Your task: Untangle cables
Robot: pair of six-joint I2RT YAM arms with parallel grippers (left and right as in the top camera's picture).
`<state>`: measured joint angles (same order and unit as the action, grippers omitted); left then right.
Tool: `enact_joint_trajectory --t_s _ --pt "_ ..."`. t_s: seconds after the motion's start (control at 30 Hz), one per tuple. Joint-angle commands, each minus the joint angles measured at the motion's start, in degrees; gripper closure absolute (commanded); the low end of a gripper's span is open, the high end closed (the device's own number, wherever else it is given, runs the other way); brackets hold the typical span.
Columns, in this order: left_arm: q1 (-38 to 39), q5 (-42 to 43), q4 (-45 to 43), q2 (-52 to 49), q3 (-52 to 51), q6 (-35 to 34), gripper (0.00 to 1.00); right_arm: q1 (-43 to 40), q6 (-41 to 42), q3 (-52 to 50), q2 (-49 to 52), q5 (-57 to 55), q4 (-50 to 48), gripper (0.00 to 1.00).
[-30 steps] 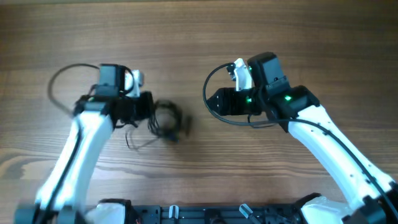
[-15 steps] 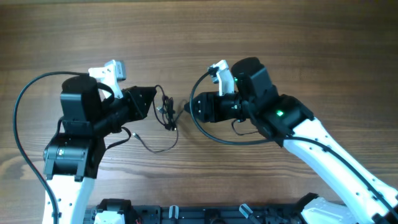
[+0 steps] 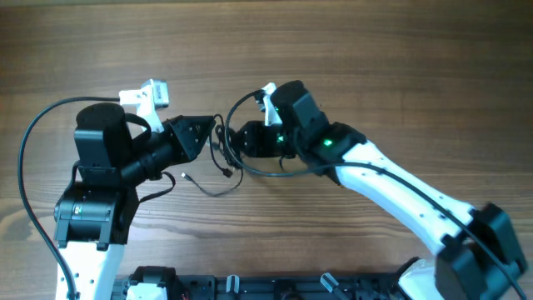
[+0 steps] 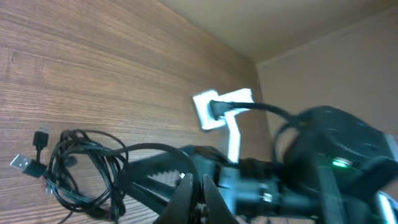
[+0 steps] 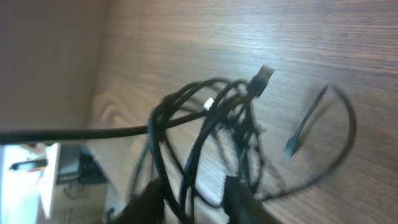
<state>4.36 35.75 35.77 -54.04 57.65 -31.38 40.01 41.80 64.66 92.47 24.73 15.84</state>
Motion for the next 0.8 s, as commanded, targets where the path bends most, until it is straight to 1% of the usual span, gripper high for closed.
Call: enact_joint_trajectory --t_s 0.0,0.03,0.07,0.1,0.17,0.2,0.27,0.3,0.33,0.4,0.43,0.47,0.5,0.53,0.6,0.63,0.77 --pt "0.02 1.31 0.59 0.63 1.68 -0.59 0.96 0.15 0.2 0.87 4.09 -8.41 -0.31 0.84" --pt "-0.02 1.25 1.27 0.63 1.68 -0.39 0.96 0.0 0.2 0.87 4.37 -9.79 -0.09 0.94" --pt "-0.02 0.81 2.08 0.63 1.68 -0.37 0.96 -0.2 0.17 0.9 4.39 -10.82 0.13 0.96" --pt "-0.02 0.31 2.73 0.63 1.68 -0.37 0.96 -0.37 0.11 0.9 4.26 -11.08 0.31 0.96" --pt "-0.02 -5.51 6.84 0.63 1.66 -0.37 0.96 -0.98 -0.26 0.92 3.02 -11.08 2.25 0.96" --pt "-0.02 -8.09 8.35 0.55 1.66 -0.37 0.93 -1.16 -0.24 0.92 2.08 -11.54 3.8 0.96" --pt "-0.02 -13.97 11.69 -0.15 1.62 -0.37 0.77 -1.7 -0.22 0.92 -1.01 -12.07 8.33 0.96" --pt "-0.02 -17.03 14.16 -1.53 1.62 -0.37 0.59 -2.19 -0.15 0.92 -3.65 -12.07 11.67 0.96" --pt "-0.02 -17.57 15.1 -2.36 1.62 -0.37 0.43 -2.45 0.07 0.92 -4.98 -12.07 13.35 0.96" --pt "0.02 -17.33 16.94 -5.11 1.62 -0.37 0.29 -2.75 0.39 0.92 -7.52 -12.07 16.02 0.96" --pt "0.04 -16.44 17.59 -6.78 1.62 -0.37 0.29 -2.75 0.44 0.92 -8.87 -12.04 17.09 0.96" --pt "0.04 -13.75 17.7 -8.37 1.62 0.96 0.29 -2.75 0.61 0.92 -9.53 -12.04 17.51 0.96" --pt "0.04 -8.87 17.18 -10.05 1.62 4.46 0.3 -2.75 0.59 0.92 -10.08 -12.04 17.84 0.96" --pt "0.04 -1.97 16.33 -11.85 1.62 9.07 0.33 -2.75 0.42 0.92 -10.38 -11.74 17.92 0.96" --pt "0.04 6.14 15.34 -14.38 1.62 13.94 0.37 -2.75 0.17 0.92 -10.51 -10.49 17.9 0.96" --pt "0.04 7.74 15.08 -15.54 1.62 14.49 0.37 -2.75 0.17 0.92 -10.51 -9.84 17.9 0.96" --pt "0.04 8.81 13.53 -18.64 1.62 14.45 0.38 -2.75 0.11 0.92 -10.51 -9.2 17.7 0.96"
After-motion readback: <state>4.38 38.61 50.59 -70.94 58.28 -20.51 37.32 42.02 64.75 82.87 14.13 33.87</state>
